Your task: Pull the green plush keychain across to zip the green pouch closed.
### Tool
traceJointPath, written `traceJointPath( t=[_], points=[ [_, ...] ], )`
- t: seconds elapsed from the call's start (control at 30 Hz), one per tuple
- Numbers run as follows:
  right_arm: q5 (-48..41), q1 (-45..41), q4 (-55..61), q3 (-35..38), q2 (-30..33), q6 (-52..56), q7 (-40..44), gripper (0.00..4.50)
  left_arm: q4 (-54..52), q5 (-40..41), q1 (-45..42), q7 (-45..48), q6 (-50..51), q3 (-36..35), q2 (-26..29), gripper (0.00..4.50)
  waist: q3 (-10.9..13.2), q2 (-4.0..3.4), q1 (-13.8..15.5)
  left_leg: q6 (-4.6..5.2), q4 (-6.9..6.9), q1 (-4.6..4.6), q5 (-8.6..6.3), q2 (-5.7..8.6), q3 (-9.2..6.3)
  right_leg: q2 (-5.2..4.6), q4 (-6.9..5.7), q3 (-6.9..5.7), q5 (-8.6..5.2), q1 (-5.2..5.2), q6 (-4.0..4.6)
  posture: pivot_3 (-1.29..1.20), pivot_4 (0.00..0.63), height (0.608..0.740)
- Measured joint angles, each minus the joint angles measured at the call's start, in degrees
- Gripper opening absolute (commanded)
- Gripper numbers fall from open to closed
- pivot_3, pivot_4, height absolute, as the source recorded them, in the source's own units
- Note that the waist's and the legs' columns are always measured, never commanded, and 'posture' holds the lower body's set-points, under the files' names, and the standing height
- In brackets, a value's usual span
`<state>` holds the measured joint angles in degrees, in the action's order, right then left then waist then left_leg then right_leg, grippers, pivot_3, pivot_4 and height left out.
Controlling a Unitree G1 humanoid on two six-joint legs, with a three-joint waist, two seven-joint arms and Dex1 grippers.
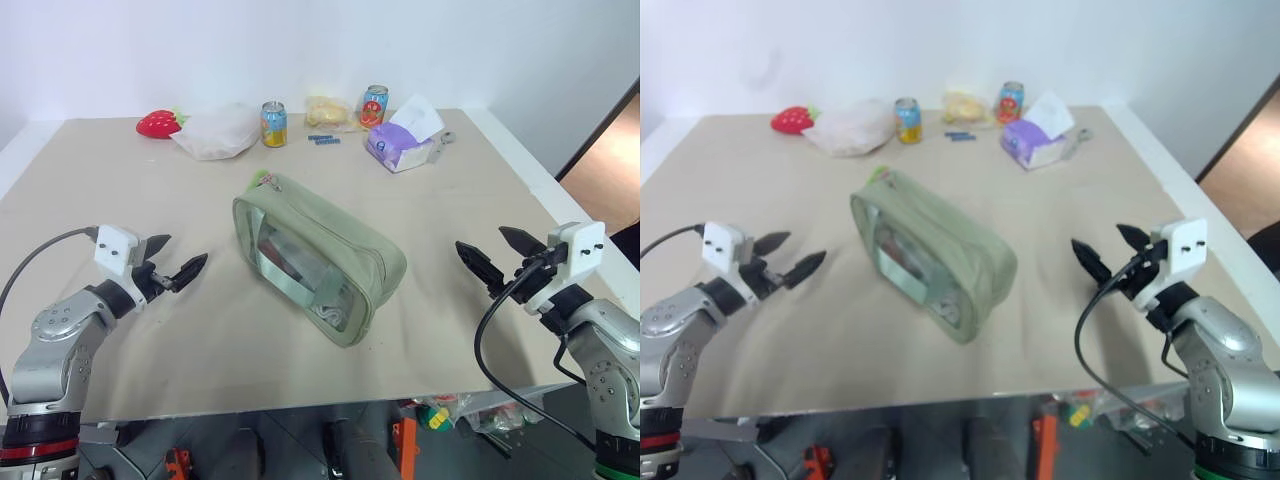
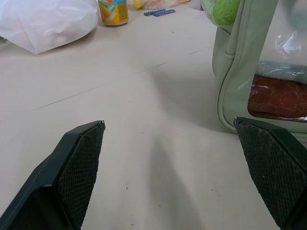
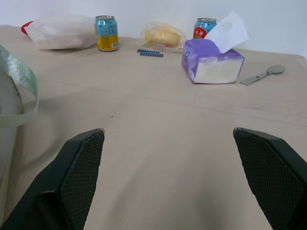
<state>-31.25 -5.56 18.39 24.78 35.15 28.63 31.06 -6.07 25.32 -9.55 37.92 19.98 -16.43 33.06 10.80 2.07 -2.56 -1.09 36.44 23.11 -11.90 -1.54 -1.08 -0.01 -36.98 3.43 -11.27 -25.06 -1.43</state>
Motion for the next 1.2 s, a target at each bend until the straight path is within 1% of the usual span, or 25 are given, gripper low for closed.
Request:
traceJointPath(
  t=[0.07, 0.2, 0.53, 0.63, 0.7, 0.83, 0.93, 1.0, 1.1, 1.2],
  points=[
    [0.0, -0.1, 0.0, -0.1, 0.0, 0.0, -0.1, 4.47, 0.0, -0.1, 0.0, 0.0, 0.0, 0.0, 0.0, 4.48, 0.0, 0.0, 0.0, 0.0, 0.0, 0.0, 0.0, 0.0, 0.0, 0.0, 0.0, 0.0, 0.0, 0.0, 0.0, 0.0, 0.15, 0.74],
    [0.6, -3.8, 0.0, -1.7, 0.0, -0.1, -1.2, 4.47, 0.0, 0.8, -0.6, 0.8, -0.2, 0.0, 0.0, 4.48, 0.0, 0.01, -0.1, 0.0, 0.0, -0.01, 0.0, -0.03, 0.03, 0.06, -0.01, 0.06, 0.06, -0.03, 0.0, 0.0, 0.15, 0.74],
    [0.6, -3.1, 0.0, -2.3, 0.0, 0.5, -1.3, 4.47, 0.0, 3.1, -1.7, 3.2, 0.3, 0.0, 0.1, 4.48, 0.0, 0.02, 0.0, 0.0, 0.0, 0.01, 0.0, -0.03, 0.03, 0.08, -0.01, 0.1, 0.07, -0.03, -0.01, 0.0, 0.15, 0.74],
    [0.6, -2.5, 0.0, -2.3, 0.1, 1.2, -1.4, 4.47, -2.5, 5.3, -2.3, 5.4, 2.6, 1.0, 1.5, 4.48, 0.0, 0.02, 0.0, 0.0, 0.01, 0.02, 0.0, -0.04, 0.03, 0.1, -0.01, 0.12, 0.08, -0.04, 0.0, 0.0, 0.15, 0.74],
    [0.0, -3.1, 0.0, -2.3, 0.2, 2.1, -1.6, 4.47, -6.1, 8.9, -3.5, 7.3, 5.4, 1.1, 2.7, 4.48, 0.0, 0.04, -0.1, 0.0, 0.03, 0.05, 0.0, -0.04, 0.03, 0.11, -0.02, 0.13, 0.08, -0.05, -0.01, 0.0, 0.15, 0.74],
    [-3.8, -8.1, 0.0, -1.3, 1.2, 5.7, -2.3, 4.47, -16.0, 19.5, -4.5, 14.0, 12.6, 0.6, 9.8, 4.48, 0.0, 0.02, -0.5, 0.01, 0.01, 0.0, -0.01, -0.08, 0.19, 0.14, -0.04, 0.28, 0.08, -0.1, -0.01, 0.0, 0.15, 0.74],
    [-8.8, -13.0, 0.3, -0.6, 3.4, 10.1, -1.4, 4.47, -21.5, 26.5, -4.1, 17.5, 17.7, 1.1, 13.2, 4.48, 0.0, 0.01, -0.4, 0.03, 0.0, -0.02, -0.02, -0.11, 0.18, 0.25, -0.06, 0.33, 0.08, -0.12, -0.01, 0.0, 0.15, 0.74],
    [-13.4, -16.0, 2.4, -1.4, 5.1, 13.9, -0.1, 4.47, -23.6, 29.6, -4.2, 19.1, 20.1, 2.5, 14.2, 4.48, 0.0, 0.01, -0.3, 0.05, 0.0, -0.03, -0.03, -0.14, 0.12, 0.37, -0.07, 0.37, 0.07, -0.1, 0.01, 0.0, 0.15, 0.74],
    [-19.7, -17.8, 7.4, -4.9, 6.3, 19.0, 2.0, 4.47, -24.1, 31.1, -5.7, 20.1, 21.7, 4.9, 14.4, 4.48, 0.0, 0.03, -0.2, 0.05, 0.01, -0.02, -0.03, -0.23, -0.08, 0.67, -0.06, 0.5, 0.02, -0.06, 0.1, 0.0, 0.15, 0.74],
    [-21.8, -16.3, 9.6, -8.1, 6.3, 21.2, 2.9, 4.47, -23.7, 30.7, -7.3, 20.6, 21.5, 6.5, 14.3, 4.48, 0.0, 0.03, -0.1, 0.05, 0.01, 0.02, -0.03, -0.22, -0.09, 0.67, -0.06, 0.53, 0.02, -0.06, 0.11, 0.0, 0.15, 0.74]
  ],
)
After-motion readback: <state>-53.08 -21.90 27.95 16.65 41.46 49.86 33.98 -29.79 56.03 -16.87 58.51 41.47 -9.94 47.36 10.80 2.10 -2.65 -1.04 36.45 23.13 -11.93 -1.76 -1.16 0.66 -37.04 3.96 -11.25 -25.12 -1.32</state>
